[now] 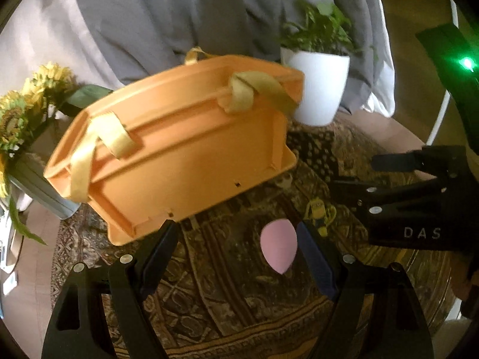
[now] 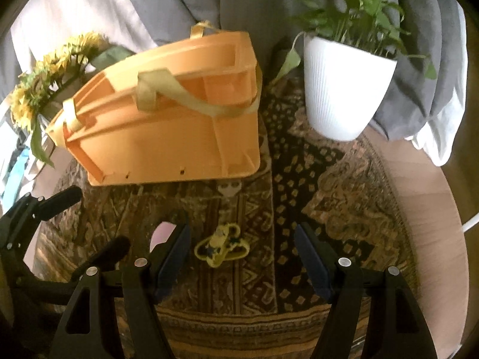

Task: Organize soft objects
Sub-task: 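Withdraw both tools from the crate and lower them toward the pink sponge and keychain, then grasp the pink sponge with the left gripper while the right gripper grasps the yellow minion keychain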

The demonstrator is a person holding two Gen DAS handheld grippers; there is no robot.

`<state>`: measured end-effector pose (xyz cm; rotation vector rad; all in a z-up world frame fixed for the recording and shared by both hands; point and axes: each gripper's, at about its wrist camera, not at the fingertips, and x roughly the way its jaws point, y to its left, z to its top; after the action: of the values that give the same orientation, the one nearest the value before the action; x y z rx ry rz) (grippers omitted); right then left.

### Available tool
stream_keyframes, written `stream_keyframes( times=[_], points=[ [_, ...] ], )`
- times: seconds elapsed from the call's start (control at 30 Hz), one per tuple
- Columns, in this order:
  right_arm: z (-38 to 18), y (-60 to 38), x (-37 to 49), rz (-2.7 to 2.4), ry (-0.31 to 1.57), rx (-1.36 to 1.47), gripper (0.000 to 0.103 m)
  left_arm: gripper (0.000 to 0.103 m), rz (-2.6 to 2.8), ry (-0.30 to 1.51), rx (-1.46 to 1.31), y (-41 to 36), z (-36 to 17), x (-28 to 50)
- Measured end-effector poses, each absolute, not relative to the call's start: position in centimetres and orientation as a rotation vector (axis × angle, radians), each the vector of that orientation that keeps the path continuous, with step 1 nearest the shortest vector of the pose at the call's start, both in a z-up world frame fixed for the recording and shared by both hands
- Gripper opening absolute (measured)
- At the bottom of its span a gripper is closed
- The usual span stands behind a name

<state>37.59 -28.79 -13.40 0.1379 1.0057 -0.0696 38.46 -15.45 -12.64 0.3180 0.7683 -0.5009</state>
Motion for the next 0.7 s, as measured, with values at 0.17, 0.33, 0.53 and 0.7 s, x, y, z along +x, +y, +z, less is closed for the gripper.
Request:
stream_keyframes(
  times=[0.17,0.33,0.53,0.7],
  points=[
    [-14.7,-28.8,37.7,-0.063,1.038,0.143,0.073,0.082,-0.525,0.779,0.353,-15.8,-14.0,38.1],
    [-16.0,-28.6,37.7,-0.043,1.072,0.142,0.072,0.082,-0.549,0.778,0.380,-16.2,-15.1,37.8],
    [-17.2,-28.6,38.1,-0.035,1.096,0.141,0.072,0.081,-0.569,0.804,0.377,-16.5,-16.5,38.2],
    [-18.0,-28.5,38.5,-0.028,1.111,0.127,0.070,0.081,-0.592,0.814,0.371,-16.9,-17.3,38.4]
  ],
)
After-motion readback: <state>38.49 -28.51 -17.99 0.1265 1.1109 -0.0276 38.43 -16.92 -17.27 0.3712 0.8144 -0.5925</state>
